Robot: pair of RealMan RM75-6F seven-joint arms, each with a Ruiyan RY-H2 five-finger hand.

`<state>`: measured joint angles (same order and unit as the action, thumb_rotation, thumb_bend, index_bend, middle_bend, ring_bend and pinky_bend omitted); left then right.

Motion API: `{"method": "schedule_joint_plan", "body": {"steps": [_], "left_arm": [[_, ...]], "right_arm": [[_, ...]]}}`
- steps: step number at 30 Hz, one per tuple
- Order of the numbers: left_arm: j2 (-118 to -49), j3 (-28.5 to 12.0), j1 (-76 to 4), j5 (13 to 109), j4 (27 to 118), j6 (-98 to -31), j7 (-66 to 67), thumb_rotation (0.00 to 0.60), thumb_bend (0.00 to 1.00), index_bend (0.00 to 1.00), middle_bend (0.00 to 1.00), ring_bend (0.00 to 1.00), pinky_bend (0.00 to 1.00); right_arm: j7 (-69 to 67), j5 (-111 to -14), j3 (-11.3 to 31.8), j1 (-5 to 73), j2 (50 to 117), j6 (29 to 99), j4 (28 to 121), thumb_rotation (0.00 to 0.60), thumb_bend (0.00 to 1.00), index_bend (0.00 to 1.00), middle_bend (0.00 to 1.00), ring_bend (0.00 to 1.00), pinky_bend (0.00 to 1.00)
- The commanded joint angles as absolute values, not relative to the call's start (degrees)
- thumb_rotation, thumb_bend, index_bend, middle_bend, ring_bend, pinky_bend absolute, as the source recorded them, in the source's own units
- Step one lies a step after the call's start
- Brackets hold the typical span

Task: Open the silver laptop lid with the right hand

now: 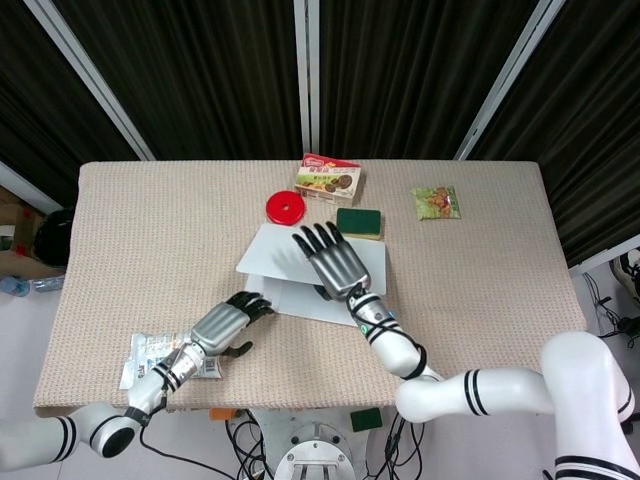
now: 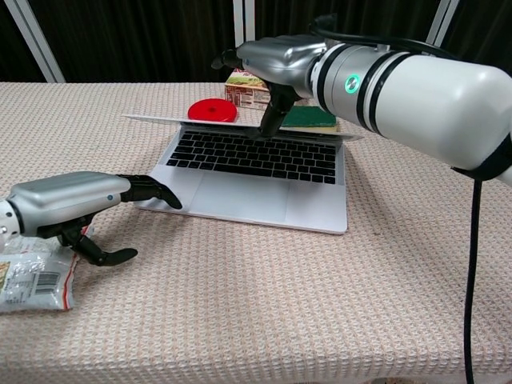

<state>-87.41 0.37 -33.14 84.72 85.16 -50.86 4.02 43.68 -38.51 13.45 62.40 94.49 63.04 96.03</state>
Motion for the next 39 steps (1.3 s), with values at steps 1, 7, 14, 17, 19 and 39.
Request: {"method": "schedule_joint_plan", "body": {"steps": [1,7,14,17,19,39], "left_arm": [[-87.4,0.4,-33.4,84.6,85.1,-50.8,4.0,0.600,0.36,0.16,0.12,0.03,0.09],[-87.4,0.8,-33.6,84.6,85.0,-51.1,3.9,0.600,0.36,0.16,0.12,0.03,0.09],[-87.2,1.4,-33.7,84.9,85.4,-51.7,4.0,0.600,0.36,0.16,0.12,0.03,0.09],[-87.1,1.5,-33.7,84.8,85.5,-51.9,4.2,0.600,0.36,0.16,0.12,0.03,0.09],[-87.0,1.6,-33.7,84.7,85.6,-52.0,4.3,0.600,0.36,0.16,0.12,0.03,0.09],[-86.3,2.2,-33.4,84.0,85.8,-52.8,4.1,0.600,0.36,0.16,0.12,0.03,0.09]], "right_arm": [[43.0,-37.8,14.3,62.2,93.9,62.7,95.6,0.600,1.00,0.00,0.00,0.00,0.00],[41.4,-36.1,16.5,62.0,92.1,62.3,94.6,0.600,1.00,0.00,0.00,0.00,0.00],[40.4,-33.7,18.7,62.1,89.5,61.6,93.6,0.600,1.00,0.00,0.00,0.00,0.00],[40.1,-32.2,19.7,62.6,88.5,60.8,92.2,0.600,1.00,0.00,0.00,0.00,0.00],[39.9,-30.7,20.5,63.0,87.9,60.0,90.9,0.600,1.00,0.00,0.00,0.00,0.00],[43.0,-14.2,23.8,69.1,87.1,53.1,73.3,0.600,1.00,0.00,0.00,0.00,0.00]]}}
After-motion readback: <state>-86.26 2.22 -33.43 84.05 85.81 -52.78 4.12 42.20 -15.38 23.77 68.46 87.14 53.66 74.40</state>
